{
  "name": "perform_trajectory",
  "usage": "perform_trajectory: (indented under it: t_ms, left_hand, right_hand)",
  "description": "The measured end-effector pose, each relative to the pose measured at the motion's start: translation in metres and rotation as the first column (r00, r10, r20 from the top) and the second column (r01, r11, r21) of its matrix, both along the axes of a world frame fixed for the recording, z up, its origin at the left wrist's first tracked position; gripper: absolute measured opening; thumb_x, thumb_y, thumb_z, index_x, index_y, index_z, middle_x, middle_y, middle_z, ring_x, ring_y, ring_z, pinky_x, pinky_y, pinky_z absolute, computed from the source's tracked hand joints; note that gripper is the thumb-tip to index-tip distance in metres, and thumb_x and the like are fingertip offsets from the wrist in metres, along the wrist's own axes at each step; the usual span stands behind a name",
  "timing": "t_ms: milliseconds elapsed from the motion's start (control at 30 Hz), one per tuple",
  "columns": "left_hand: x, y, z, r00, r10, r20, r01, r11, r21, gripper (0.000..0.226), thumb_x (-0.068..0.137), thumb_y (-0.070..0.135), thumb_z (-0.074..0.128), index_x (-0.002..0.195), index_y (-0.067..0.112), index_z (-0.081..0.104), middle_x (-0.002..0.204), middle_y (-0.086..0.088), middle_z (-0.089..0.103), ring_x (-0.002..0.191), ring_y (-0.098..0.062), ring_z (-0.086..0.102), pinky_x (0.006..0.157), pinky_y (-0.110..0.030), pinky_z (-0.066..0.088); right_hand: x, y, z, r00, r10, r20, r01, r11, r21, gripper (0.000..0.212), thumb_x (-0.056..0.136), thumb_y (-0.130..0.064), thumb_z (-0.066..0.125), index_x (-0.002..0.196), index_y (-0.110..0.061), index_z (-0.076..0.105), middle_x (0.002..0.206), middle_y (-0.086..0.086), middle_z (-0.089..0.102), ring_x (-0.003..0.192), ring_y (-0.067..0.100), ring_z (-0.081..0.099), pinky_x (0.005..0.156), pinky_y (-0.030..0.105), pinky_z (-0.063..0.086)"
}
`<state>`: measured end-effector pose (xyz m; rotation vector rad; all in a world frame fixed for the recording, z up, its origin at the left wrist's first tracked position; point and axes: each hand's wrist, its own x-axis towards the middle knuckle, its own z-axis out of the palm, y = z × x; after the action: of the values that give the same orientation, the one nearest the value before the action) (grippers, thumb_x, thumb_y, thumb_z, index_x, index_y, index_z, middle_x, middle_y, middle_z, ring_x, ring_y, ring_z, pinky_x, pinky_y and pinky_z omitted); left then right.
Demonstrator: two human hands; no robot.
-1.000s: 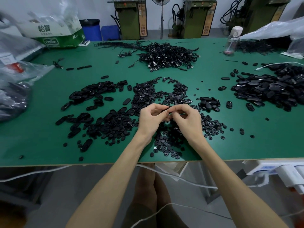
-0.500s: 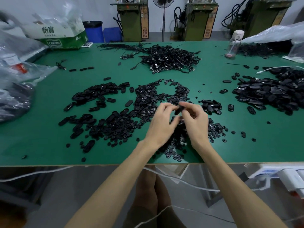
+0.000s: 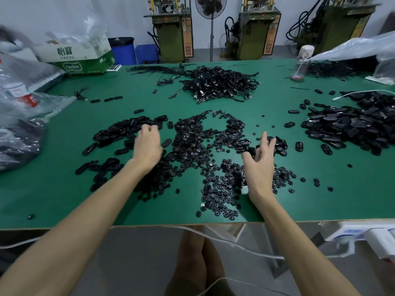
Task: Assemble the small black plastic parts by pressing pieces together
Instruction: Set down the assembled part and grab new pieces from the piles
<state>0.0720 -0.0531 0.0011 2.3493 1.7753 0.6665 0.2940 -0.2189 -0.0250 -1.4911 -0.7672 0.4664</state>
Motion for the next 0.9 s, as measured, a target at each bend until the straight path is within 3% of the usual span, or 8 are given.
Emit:
perform_trajectory:
  t_ms: [67,167,233,400,567,667,767,900]
  left_hand:
    - [-0.023,0.013,-0.001,0.99,0.083,-0.117,-0.085,0.996,-0.011,0.056,0.092,-0.014,0.054,0.146,-0.001,0.045,0.15,-0.024,0.042,0.134,-0.037,0.047,0.113,-0.045,0.04]
    - [-0.046,0.023,-0.001,0.971,0.115,-0.211,-0.13,0.99,-0.061,0.032,0.094,-0.016,0.048,0.123,-0.007,0.058,0.131,-0.027,0.054,0.112,-0.043,0.057,0.095,-0.051,0.051]
    - [-0.055,0.024,-0.003,0.969,0.125,-0.213,-0.14,0.989,-0.056,0.034,0.092,-0.021,0.045,0.119,-0.006,0.061,0.122,-0.027,0.056,0.103,-0.042,0.058,0.083,-0.05,0.053]
    - [-0.065,0.026,-0.015,0.988,0.088,-0.124,-0.085,0.996,0.027,0.049,0.091,-0.024,0.045,0.134,-0.004,0.059,0.128,-0.024,0.049,0.114,-0.04,0.054,0.093,-0.053,0.052]
    - [-0.07,0.027,-0.008,0.991,0.102,-0.091,-0.084,0.98,0.181,0.044,0.09,-0.02,0.055,0.12,0.008,0.073,0.119,-0.02,0.063,0.108,-0.038,0.062,0.101,-0.054,0.048]
    - [-0.063,0.02,-0.002,0.999,0.02,0.05,-0.031,0.976,0.215,0.036,0.097,-0.013,0.053,0.12,0.009,0.07,0.122,-0.015,0.062,0.105,-0.029,0.066,0.099,-0.049,0.051]
    - [-0.039,0.005,0.009,0.967,-0.085,0.241,0.023,0.968,0.248,0.024,0.106,0.005,0.052,0.123,0.01,0.068,0.12,-0.008,0.063,0.084,-0.009,0.059,0.08,-0.021,0.05]
    - [0.004,-0.017,0.016,0.716,-0.107,0.69,0.116,0.993,0.033,0.02,0.104,0.005,0.056,0.119,0.01,0.068,0.107,-0.006,0.069,0.088,-0.016,0.07,0.077,-0.024,0.06]
  right_hand:
    - [-0.001,-0.001,0.001,0.999,0.019,0.046,-0.02,1.0,0.022,0.082,0.095,-0.009,0.056,0.163,-0.039,0.021,0.172,-0.017,-0.001,0.151,0.004,0.021,0.074,-0.008,0.037]
    - [-0.004,-0.002,0.003,0.969,0.092,0.228,-0.095,0.995,0.001,0.074,0.095,-0.007,0.055,0.161,-0.032,0.032,0.17,-0.016,0.018,0.151,-0.005,0.019,0.113,0.009,0.025]
    - [-0.007,-0.002,0.005,0.929,0.146,0.339,-0.133,0.989,-0.061,0.065,0.096,-0.008,0.057,0.157,-0.026,0.042,0.166,-0.014,0.031,0.151,-0.001,0.024,0.122,0.024,0.019]
    - [-0.011,0.003,0.001,0.825,0.268,0.498,-0.178,0.959,-0.22,0.047,0.1,-0.013,0.062,0.146,-0.016,0.056,0.16,-0.004,0.042,0.152,0.012,0.027,0.125,0.026,0.012]
    - [-0.011,0.007,-0.002,0.722,0.348,0.598,-0.183,0.93,-0.32,0.052,0.099,-0.022,0.069,0.149,-0.022,0.054,0.153,0.002,0.049,0.148,0.021,0.032,0.128,0.049,0.012]
    - [-0.011,0.008,-0.004,0.707,0.386,0.592,-0.227,0.917,-0.327,0.052,0.099,-0.028,0.068,0.149,-0.026,0.054,0.146,0.002,0.051,0.142,0.022,0.034,0.126,0.051,0.015]
    - [-0.012,0.011,-0.007,0.655,0.422,0.626,-0.21,0.899,-0.385,0.045,0.101,-0.032,0.064,0.145,-0.026,0.059,0.14,0.002,0.053,0.136,0.023,0.032,0.119,0.044,0.027]
    - [-0.011,0.013,-0.01,0.682,0.413,0.603,-0.214,0.902,-0.375,0.025,0.098,-0.032,0.068,0.121,-0.024,0.075,0.116,-0.005,0.052,0.117,0.016,0.031,0.102,0.032,0.032]
